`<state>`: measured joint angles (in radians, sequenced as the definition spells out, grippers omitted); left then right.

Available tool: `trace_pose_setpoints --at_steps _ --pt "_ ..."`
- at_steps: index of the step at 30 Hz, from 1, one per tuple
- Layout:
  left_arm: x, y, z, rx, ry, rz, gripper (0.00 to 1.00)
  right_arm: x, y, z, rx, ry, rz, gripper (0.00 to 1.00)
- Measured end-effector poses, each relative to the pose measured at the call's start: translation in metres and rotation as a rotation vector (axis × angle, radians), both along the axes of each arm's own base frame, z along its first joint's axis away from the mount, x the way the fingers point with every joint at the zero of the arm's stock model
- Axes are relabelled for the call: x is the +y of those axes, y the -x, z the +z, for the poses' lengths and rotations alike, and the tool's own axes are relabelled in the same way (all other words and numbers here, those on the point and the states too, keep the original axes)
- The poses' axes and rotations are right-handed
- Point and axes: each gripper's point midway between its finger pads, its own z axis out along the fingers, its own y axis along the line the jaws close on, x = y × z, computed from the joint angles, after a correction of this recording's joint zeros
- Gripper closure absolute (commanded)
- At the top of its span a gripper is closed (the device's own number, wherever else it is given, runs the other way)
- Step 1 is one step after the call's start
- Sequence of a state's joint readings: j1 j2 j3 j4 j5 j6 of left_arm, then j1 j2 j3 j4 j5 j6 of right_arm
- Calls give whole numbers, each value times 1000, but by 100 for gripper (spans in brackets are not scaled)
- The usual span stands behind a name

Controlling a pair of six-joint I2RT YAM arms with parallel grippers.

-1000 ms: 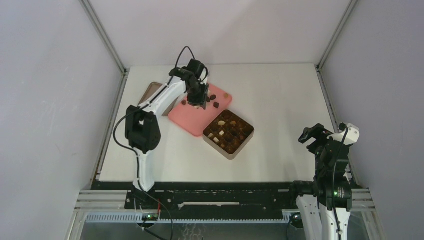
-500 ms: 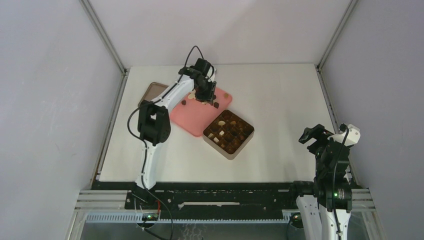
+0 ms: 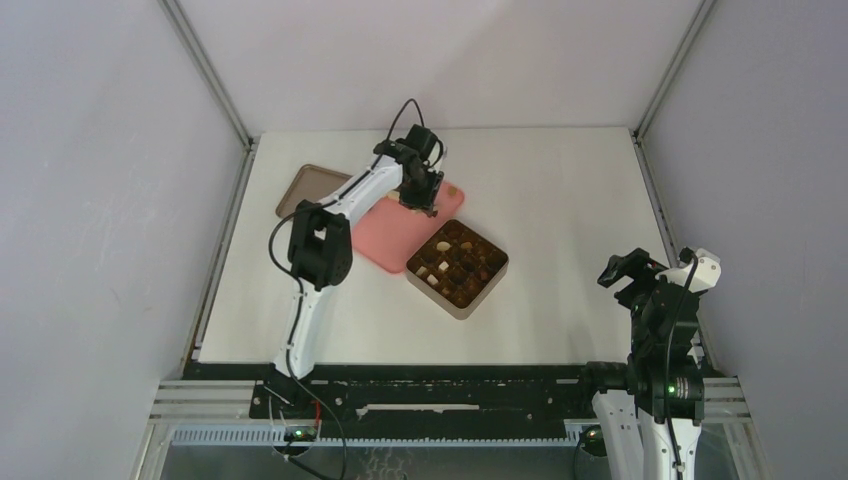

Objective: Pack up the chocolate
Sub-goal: Pick up the fake chocolate from the plate.

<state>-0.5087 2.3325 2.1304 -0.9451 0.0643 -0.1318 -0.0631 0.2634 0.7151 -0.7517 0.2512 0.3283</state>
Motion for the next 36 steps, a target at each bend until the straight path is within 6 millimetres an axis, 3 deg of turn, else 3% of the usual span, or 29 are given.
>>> trace_pose_setpoints --at_steps 3,10,16,19,28,32,36 --pt "2 0 -3 -3 -21 3 60 0 0 0 0 0 -1 8" --pt "7 1 -5 -2 -51 0 79 0 0 0 0 0 -1 8" --pt "10 4 -2 2 -59 -3 82 0 0 0 0 0 -1 8" --pt "14 11 12 -6 -52 -3 81 0 0 0 0 0 -1 8" --pt "28 41 82 -81 3 3 81 0 1 1 -7 1 -1 8" --pt "31 68 91 -60 25 -11 81 0 1 2 -10 1 0 8" --pt "20 101 93 -36 39 -61 81 0 1 2 -10 0 1 8"
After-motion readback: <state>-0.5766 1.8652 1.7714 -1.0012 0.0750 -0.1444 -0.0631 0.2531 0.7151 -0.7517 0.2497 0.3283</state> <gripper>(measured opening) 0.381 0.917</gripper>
